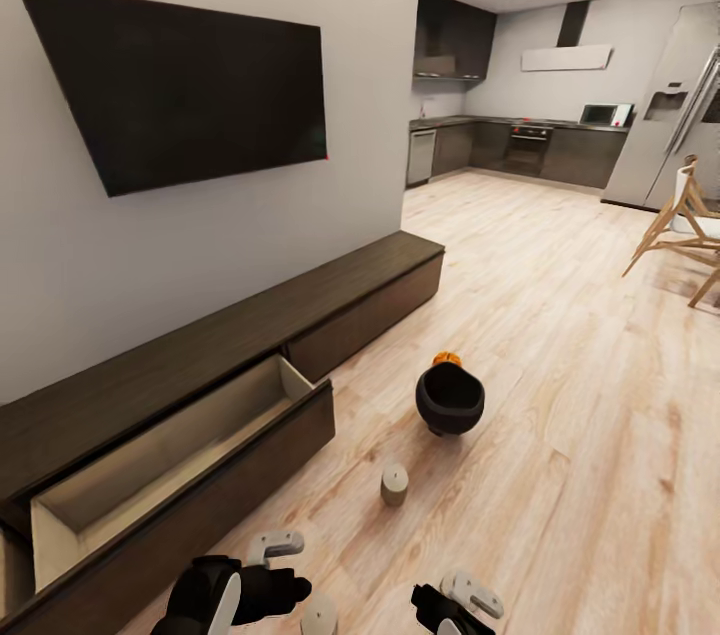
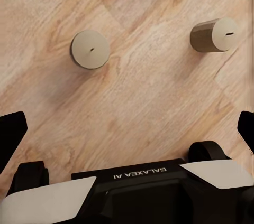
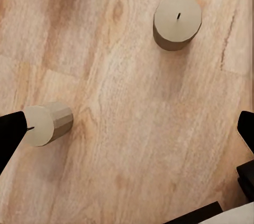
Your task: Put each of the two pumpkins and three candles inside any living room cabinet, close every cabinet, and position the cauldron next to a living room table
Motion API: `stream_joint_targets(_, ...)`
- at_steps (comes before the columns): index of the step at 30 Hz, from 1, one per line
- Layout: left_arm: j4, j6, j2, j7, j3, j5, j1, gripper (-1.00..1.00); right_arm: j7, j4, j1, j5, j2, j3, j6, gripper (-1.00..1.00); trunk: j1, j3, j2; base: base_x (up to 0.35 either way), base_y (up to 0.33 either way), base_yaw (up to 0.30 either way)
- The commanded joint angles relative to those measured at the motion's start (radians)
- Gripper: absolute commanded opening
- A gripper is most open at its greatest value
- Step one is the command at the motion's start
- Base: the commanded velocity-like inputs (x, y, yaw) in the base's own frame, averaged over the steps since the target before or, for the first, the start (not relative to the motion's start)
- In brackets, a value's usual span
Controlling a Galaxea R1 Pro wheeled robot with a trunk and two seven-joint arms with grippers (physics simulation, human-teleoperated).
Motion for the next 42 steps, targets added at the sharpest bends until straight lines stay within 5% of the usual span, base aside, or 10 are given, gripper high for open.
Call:
stream_joint_targets(1,-0.001,0.005,0.000,0.003,0.001,0.007,0.000,1.00,-0.007,-0.002,-0.001,-0.003,-0.001,0.005,0.004,1.00,0.000,-0.001,0.000,0.048,-0.196,-0.004)
stream_joint_targets(29,-0.002,-0.004,0.000,-0.002,-0.033,0.010,0.000,1.00,-0.009,-0.002,-0.001,-0.002,0.001,0.007,0.006,1.00,0.000,-0.001,0.000,0.057,-0.070,0.028)
stream_joint_targets(42,0.001,-0.023,-0.001,0.006,-0.032,0.007,0.000,1.00,-0.009,0.009,-0.001,0.001,-0.002,0.006,-0.001,1.00,0.050,-0.042,-0.091,0.000,0.000,0.000)
